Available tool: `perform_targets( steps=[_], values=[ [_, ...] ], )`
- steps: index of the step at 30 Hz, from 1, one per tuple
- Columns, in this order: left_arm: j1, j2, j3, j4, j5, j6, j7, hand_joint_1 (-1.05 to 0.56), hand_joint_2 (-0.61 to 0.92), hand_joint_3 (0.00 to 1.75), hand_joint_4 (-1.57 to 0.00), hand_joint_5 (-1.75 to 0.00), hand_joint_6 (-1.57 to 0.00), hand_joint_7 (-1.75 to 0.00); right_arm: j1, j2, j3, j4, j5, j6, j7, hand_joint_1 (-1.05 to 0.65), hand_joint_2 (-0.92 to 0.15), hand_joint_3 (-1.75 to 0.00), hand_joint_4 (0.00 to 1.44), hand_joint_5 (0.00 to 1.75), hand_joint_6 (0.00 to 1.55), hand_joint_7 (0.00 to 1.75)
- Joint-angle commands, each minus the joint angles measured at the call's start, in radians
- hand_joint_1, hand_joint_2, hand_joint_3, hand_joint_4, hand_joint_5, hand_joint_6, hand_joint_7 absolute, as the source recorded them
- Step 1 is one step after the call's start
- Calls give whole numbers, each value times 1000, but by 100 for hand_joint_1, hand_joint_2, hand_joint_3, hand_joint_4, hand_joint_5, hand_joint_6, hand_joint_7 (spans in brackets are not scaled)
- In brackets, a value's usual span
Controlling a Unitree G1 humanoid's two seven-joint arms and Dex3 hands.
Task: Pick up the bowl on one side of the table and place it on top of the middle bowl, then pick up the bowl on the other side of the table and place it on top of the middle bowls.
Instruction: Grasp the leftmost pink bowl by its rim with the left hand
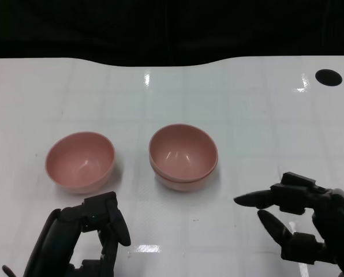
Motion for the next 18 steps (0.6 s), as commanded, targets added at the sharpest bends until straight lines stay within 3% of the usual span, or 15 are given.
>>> perform_targets(
  steps=[1, 2, 3, 5, 9, 12, 15, 18],
  values=[
    [1, 14, 8, 4, -11, -2, 1, -3, 25, 158, -88, -170, -86, -152, 0, 12, -20, 14, 19, -27, 5, 0, -47, -117, 78, 128, 94, 65],
    [3, 16, 14, 10, -15, -15, 2, -3, 25, 157, -88, -170, -86, -152, 15, 18, -23, 23, 37, -31, 8, 0, -47, -118, 78, 128, 93, 66],
    [4, 19, 18, 16, -17, -25, 2, -4, 26, 156, -87, -167, -85, -149, 26, 23, -25, 29, 51, -34, 12, 1, -35, -138, 89, 148, 97, 87],
    [10, 16, 24, 11, -26, -20, 4, -4, 28, 152, -87, -163, -84, -142, 36, 27, -26, 45, 59, -41, 21, 2, -24, -157, 94, 165, 92, 114],
    [16, 5, 33, 0, -23, -5, 17, -5, 37, 132, -79, -143, -85, -106, 31, 42, -28, 60, 42, -41, 26, 0, -14, -172, 97, 174, 87, 142],
    [21, -1, 35, -8, -18, 4, 22, -7, 44, 116, -71, -128, -80, -84, 30, 46, -30, 67, 47, -43, 37, -3, -13, -173, 98, 175, 86, 147],
    [28, 4, 39, -34, 18, 26, 34, -12, 64, 72, -59, -112, -75, -48, 33, 46, -35, 63, 51, -32, 53, -4, -16, -170, 98, 175, 85, 152],
    [33, 29, 52, -76, 112, 47, 55, -16, 72, 51, -52, -98, -72, -28, 34, 51, -33, 52, 59, -18, 76, -3, -16, -169, 98, 175, 84, 154]
  ],
)
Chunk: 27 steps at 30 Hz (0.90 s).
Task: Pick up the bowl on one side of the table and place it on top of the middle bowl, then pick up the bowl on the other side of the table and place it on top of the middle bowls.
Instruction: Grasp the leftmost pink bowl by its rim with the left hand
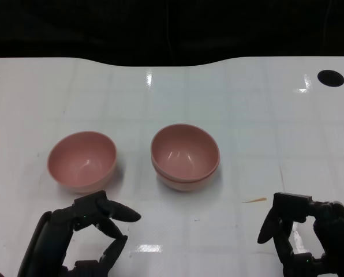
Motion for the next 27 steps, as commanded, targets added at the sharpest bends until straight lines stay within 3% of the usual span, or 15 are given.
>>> perform_targets(
  steps=[1, 3, 6, 9, 16, 27],
  values=[
    [10, 45, 24, -67, 118, 31, 37, -19, 79, 36, -48, -94, -70, -20, 2, 2, -5, -13, 21, 16, 24, -3, -15, -169, 99, 175, 83, 155],
    [14, 55, 29, -94, 171, 48, 51, -21, 86, 19, -46, -91, -67, -11, 1, 7, -7, -16, 19, 21, 32, -3, -16, -169, 99, 175, 83, 157],
    [26, 64, 33, -145, 221, 89, 59, -26, 91, 8, -38, -92, -63, -4, 0, 14, -6, -23, 3, 34, 37, -1, -15, -169, 100, 175, 82, 157],
    [34, 72, 38, -194, 271, 130, 66, -30, 92, 6, -28, -89, -57, -1, 2, 20, -4, -28, -6, 42, 38, -1, -15, -169, 100, 175, 81, 157],
    [21, 110, 67, -332, 439, 293, 49, -39, 92, 6, -22, -81, -47, 0, 1, 27, -5, -38, -19, 56, 43, -1, -15, -169, 100, 175, 80, 156],
    [-69, 207, 32, -362, 612, 442, -4, -43, 90, 1, -25, -66, -42, 0, 2, 29, -8, -45, -19, 68, 48, -1, -12, -170, 99, 175, 81, 154]
  ],
)
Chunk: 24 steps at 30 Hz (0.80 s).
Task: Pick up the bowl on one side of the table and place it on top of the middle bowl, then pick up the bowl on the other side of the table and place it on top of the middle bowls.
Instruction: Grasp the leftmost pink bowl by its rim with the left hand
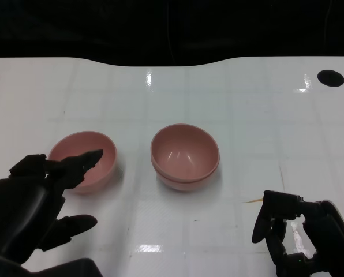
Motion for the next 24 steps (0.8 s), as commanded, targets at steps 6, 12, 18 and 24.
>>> perform_targets(
  steps=[6, 12, 18, 24],
  values=[
    [-101, 63, -53, 39, 102, 77, -38, -46, 87, 0, -30, -56, -42, 0, 12, -5, -9, -14, 6, -2, 1, -2, -14, -170, 99, 175, 81, 153],
    [-176, 92, -108, 94, 150, 120, -70, -47, 87, 0, -38, -43, -44, 0, 19, -6, -10, -24, 9, 0, 7, -1, -15, -169, 99, 175, 80, 153],
    [-275, 97, -177, 207, 198, 176, -98, -49, 88, 1, -40, -35, -46, -1, 21, -6, -12, -35, 11, 9, 13, -1, -16, -167, 98, 175, 81, 153],
    [-383, 98, -249, 425, 232, 194, -36, -47, 88, 0, -48, -28, -48, -1, 18, -5, -13, -35, 7, 7, 13, -1, -15, -167, 99, 175, 81, 153]
  ],
)
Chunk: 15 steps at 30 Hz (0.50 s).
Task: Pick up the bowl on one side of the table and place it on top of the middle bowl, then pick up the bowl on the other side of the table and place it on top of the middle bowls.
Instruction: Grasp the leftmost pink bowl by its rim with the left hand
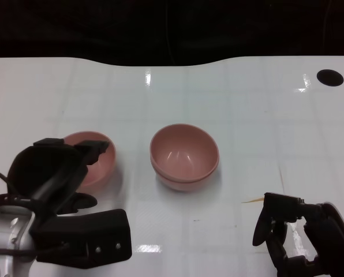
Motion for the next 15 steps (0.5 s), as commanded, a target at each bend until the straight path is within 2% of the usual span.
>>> perform_targets(
  steps=[1, 9, 12, 15],
  values=[
    [-61, 16, -31, 112, 14, 20, 32, -47, 88, 0, -49, -26, -48, -1, -1, -7, -9, -9, 6, 2, 1, -1, -15, -167, 98, 175, 81, 153],
    [-173, 24, -117, 310, 14, 46, 26, -47, 91, 0, -62, -13, -54, -2, 2, -3, -7, -21, -1, 7, -1, -2, -15, -168, 98, 175, 81, 152],
    [-210, 31, -144, 382, 1, 35, 29, -44, 92, 2, -78, -19, -66, -6, 2, 0, -4, -25, -5, 13, 0, -3, -15, -169, 98, 175, 81, 151],
    [-241, 39, -159, 458, -25, -13, 77, -41, 92, 6, -94, -25, -88, -9, -1, 5, 0, -25, -5, 18, 2, -3, -14, -170, 98, 175, 81, 150]
  ],
)
